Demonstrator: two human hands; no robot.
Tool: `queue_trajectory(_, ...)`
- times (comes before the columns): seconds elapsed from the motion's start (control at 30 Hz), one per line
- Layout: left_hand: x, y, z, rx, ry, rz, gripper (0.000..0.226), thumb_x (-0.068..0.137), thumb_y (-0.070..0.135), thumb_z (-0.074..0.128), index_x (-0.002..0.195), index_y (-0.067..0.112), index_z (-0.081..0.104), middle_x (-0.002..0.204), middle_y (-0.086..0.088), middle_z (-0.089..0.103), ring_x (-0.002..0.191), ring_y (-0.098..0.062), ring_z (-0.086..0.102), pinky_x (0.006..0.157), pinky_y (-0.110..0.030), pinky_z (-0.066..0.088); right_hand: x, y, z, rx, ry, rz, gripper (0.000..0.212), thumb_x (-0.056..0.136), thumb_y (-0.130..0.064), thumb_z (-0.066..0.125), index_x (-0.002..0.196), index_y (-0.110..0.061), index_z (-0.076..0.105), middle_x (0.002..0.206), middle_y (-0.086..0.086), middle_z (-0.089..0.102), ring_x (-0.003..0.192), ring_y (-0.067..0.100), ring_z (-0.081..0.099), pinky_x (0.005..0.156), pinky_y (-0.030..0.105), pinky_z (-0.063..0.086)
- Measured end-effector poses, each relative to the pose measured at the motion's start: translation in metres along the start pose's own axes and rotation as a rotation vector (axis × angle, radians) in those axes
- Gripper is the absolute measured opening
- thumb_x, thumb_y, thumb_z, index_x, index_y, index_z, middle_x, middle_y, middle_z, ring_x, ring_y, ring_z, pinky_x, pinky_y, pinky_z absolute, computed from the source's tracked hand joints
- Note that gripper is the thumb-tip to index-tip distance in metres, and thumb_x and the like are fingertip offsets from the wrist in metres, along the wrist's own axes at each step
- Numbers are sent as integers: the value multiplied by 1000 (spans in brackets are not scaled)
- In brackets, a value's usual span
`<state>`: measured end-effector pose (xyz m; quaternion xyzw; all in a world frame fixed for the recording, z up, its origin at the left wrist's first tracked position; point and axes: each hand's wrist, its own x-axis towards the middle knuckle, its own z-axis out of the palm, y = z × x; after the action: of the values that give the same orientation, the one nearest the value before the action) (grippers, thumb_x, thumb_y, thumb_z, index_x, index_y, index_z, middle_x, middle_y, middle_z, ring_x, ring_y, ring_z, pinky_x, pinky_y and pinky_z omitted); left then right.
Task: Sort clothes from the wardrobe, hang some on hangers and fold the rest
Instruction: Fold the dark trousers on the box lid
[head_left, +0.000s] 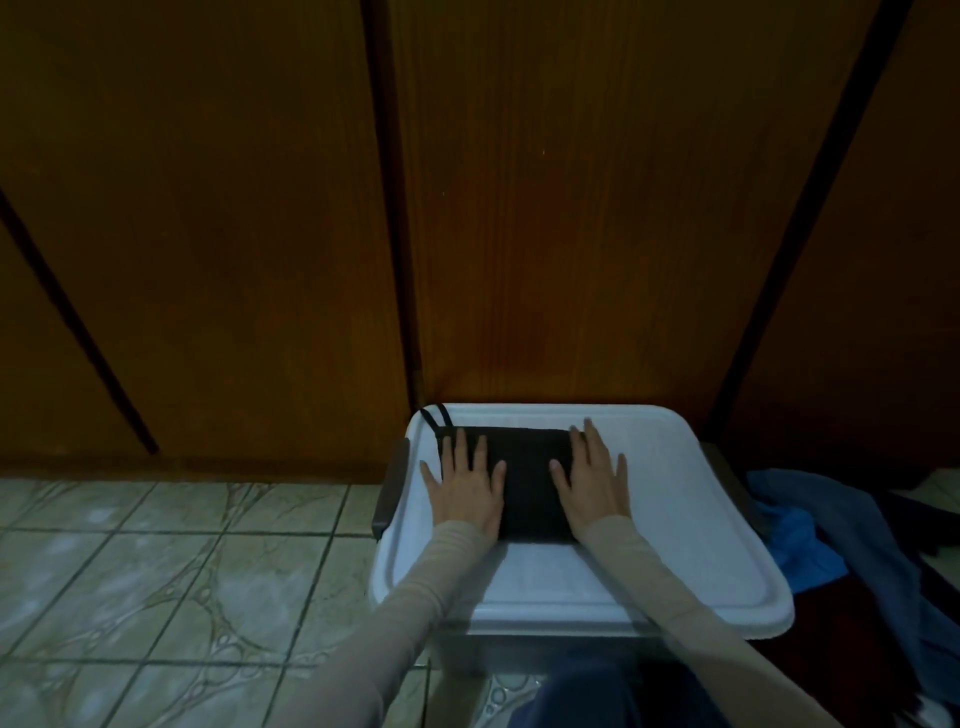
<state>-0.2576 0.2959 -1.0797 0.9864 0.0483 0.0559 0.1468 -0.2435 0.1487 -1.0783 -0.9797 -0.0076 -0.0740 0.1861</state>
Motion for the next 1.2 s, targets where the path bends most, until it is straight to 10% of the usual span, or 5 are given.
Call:
queue_trajectory(0.93,27,-2,35,103,-82,128,51,101,33,10,150,19,10,158,-2,8,146,-14,3,117,-32,-1,24,-11,35,-270,-270,-146,52,103,-31,11,150,-11,1,158,2,-1,145,12,-4,117,36,-5)
queue_trajectory(1.2,17,1,25,21,-83,36,50,102,39,18,150,25,12,159,-4,2,146,-19,-1,117,-35,-1,12,-6,33,-132,-149,104,58,98,-51,22,150,-29,9,158,3,-1,146,21,0,115,49,1)
